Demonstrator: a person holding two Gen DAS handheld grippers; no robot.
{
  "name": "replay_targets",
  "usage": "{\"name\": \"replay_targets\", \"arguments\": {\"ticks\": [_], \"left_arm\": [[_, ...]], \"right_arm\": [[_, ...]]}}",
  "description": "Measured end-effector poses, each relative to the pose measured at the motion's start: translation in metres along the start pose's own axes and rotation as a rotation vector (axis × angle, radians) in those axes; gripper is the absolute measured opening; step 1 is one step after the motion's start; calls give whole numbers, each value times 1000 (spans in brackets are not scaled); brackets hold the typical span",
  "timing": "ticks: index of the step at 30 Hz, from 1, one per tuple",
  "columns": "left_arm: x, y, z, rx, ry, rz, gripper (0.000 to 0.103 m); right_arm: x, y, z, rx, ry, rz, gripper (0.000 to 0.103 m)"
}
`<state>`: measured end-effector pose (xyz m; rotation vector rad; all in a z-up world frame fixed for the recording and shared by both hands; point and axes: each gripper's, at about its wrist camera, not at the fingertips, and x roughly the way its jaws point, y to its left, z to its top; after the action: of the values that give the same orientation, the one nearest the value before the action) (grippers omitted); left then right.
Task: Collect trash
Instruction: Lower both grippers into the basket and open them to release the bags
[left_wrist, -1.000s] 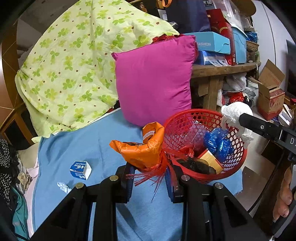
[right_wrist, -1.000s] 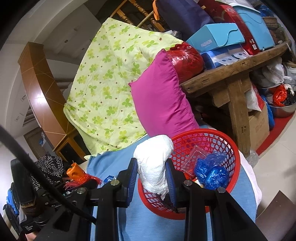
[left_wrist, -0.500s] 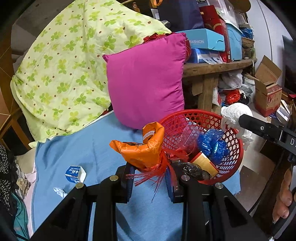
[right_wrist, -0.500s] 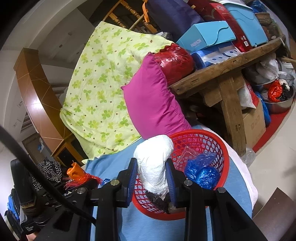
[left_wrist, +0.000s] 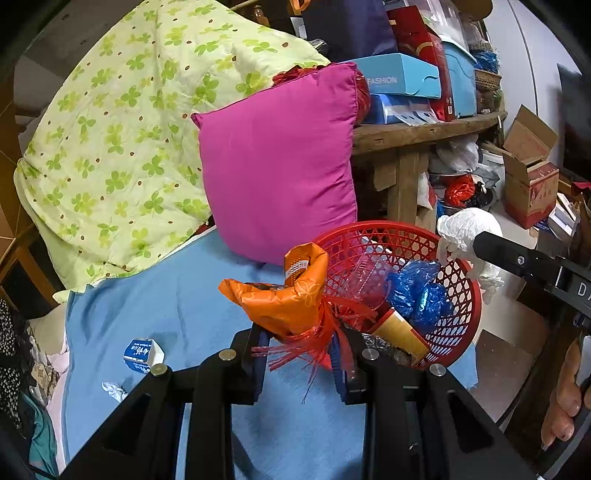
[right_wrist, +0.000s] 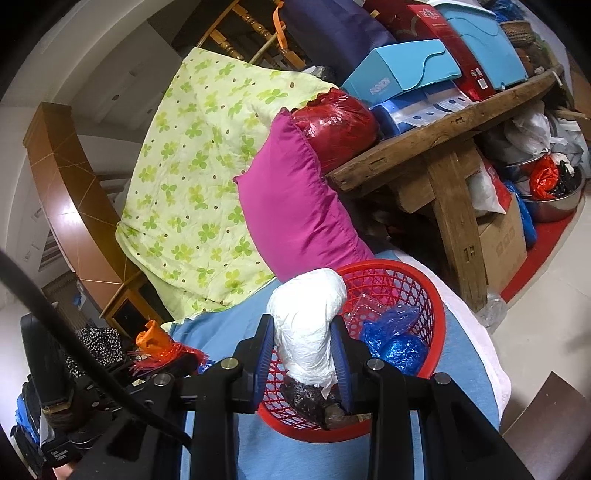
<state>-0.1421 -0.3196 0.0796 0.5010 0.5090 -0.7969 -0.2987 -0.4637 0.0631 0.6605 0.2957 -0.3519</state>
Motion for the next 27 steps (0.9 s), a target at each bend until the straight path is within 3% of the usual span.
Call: {"name": "replay_targets", "arguments": {"ticks": [27], "left_arm": [[16,-19,6,43,12,-33,31]], "right_arm": [[0,-16,1,39,-6,-16,34]]}}
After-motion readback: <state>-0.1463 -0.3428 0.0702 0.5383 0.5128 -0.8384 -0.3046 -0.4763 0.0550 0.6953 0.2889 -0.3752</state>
